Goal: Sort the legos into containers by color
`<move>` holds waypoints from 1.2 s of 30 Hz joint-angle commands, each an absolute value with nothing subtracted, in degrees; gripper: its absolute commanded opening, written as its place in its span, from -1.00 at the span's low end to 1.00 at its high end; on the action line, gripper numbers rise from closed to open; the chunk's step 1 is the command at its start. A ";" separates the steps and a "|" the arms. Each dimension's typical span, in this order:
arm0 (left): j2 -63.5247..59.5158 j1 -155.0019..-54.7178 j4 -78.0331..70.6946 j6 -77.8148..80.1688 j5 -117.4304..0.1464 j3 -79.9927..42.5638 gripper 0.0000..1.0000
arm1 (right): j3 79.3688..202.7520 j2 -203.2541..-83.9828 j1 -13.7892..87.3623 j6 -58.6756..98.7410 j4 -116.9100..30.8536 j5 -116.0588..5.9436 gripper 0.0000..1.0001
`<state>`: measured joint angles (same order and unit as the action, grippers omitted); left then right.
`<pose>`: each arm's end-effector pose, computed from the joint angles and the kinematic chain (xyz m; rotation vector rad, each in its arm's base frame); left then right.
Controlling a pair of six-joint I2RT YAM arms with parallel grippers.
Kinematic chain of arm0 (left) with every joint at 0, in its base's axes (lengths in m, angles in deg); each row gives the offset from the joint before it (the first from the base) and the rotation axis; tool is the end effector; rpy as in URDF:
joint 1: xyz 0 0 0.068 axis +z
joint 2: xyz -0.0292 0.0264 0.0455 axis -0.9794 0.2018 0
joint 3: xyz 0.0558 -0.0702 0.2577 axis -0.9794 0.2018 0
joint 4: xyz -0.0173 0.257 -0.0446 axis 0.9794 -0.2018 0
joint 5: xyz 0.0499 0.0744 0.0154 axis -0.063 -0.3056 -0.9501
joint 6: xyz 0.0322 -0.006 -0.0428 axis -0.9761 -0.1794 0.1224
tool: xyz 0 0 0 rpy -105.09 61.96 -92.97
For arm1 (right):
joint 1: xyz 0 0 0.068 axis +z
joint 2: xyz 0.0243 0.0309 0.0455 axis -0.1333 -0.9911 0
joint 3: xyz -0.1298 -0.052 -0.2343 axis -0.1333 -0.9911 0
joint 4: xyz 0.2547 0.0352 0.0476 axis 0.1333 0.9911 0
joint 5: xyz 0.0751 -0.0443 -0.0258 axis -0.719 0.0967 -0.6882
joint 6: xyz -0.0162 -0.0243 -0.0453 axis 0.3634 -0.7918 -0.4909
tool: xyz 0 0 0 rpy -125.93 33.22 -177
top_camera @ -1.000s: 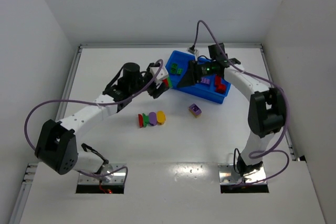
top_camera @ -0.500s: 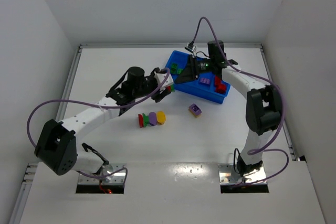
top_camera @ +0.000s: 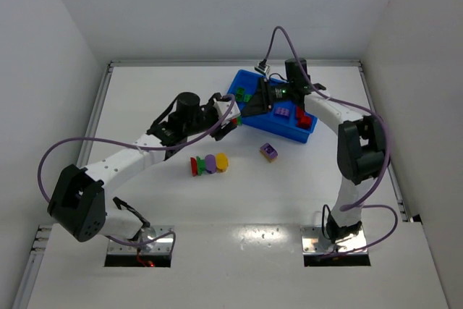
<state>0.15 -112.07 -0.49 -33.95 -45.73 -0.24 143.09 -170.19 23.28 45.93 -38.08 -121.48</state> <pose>0.2533 -0.1844 0.2930 1.1241 1.5313 -0.4704 0.3861 0.1434 0.2460 -0.4899 2.1781 1.8710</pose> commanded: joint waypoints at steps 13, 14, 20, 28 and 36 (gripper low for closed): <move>-0.42 -113.17 1.61 -34.22 -44.84 -3.41 -0.55 | 145.41 -171.61 23.66 41.43 -36.50 -120.63 0.24; -0.42 -113.17 1.61 -34.22 -44.84 -3.93 -0.55 | 145.41 -171.61 23.66 40.91 -35.90 -120.63 0.24; 0.64 -113.69 1.61 -34.22 -44.84 -3.94 -0.55 | 145.41 -171.61 24.18 39.76 -34.66 -120.63 0.24; 1.16 -114.22 2.14 -33.69 -44.32 -4.47 -0.55 | 147.07 -172.66 24.71 39.23 -34.66 -120.63 0.12; 1.16 -114.22 1.61 -33.69 -44.84 -4.47 -0.55 | 145.15 -172.05 24.19 39.23 -35.19 -121.68 -0.77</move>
